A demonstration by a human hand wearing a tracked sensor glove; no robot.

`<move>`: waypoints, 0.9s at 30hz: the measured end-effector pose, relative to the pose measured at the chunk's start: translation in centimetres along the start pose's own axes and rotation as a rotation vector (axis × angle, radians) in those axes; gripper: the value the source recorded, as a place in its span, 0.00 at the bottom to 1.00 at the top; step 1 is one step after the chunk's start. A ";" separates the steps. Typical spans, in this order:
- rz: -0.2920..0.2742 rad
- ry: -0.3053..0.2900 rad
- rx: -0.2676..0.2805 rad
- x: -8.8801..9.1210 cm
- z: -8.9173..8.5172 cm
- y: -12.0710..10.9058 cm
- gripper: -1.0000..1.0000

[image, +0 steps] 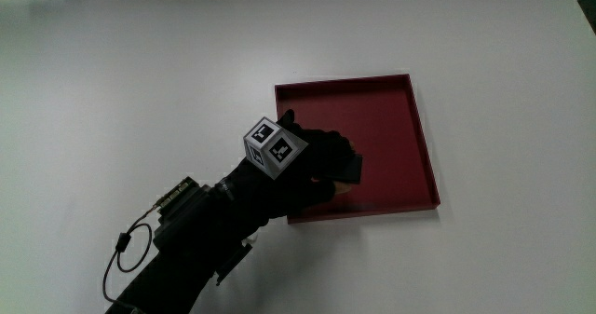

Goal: Place charger into plate

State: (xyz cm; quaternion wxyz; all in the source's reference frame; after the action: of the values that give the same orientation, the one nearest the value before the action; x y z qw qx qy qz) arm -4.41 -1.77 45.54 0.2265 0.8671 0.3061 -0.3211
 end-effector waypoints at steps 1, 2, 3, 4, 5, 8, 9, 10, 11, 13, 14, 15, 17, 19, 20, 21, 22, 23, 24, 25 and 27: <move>0.014 0.005 -0.009 -0.2 -0.1 0.1 0.50; 0.017 0.016 -0.002 -0.3 -0.1 0.3 0.50; 0.035 0.016 -0.008 -0.6 -0.3 0.5 0.50; 0.041 0.014 -0.007 -0.7 -0.3 0.6 0.50; 0.051 0.019 -0.008 -1.0 -0.4 0.7 0.50; 0.066 0.025 -0.008 -1.5 -0.8 1.1 0.50; 0.069 0.048 -0.008 -1.5 -0.9 1.2 0.50; 0.084 0.036 -0.019 -1.7 -1.2 1.2 0.50; 0.093 0.044 -0.026 -1.7 -1.4 1.2 0.50; 0.090 0.050 -0.032 -2.1 -2.2 1.3 0.50; 0.092 0.042 -0.041 -2.3 -2.5 1.4 0.50; 0.100 0.043 -0.050 -2.6 -2.9 1.5 0.50; 0.103 0.060 -0.060 -2.8 -3.3 1.7 0.50; 0.130 0.054 -0.079 -3.2 -3.9 1.9 0.50; 0.138 0.063 -0.092 -3.3 -4.1 1.9 0.50; 0.142 0.061 -0.103 -3.6 -4.5 2.0 0.50; 0.149 0.063 -0.116 -3.7 -4.8 2.1 0.50; 0.153 0.074 -0.131 -3.7 -5.0 2.1 0.50; 0.163 0.088 -0.146 -3.8 -5.3 2.2 0.50; 0.167 0.103 -0.163 -4.0 -5.7 2.2 0.50; 0.181 0.060 -0.143 -4.4 -5.6 2.0 0.50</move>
State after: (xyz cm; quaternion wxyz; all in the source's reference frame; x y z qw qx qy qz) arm -3.38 -1.60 52.87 0.3065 0.8821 0.2551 -0.2507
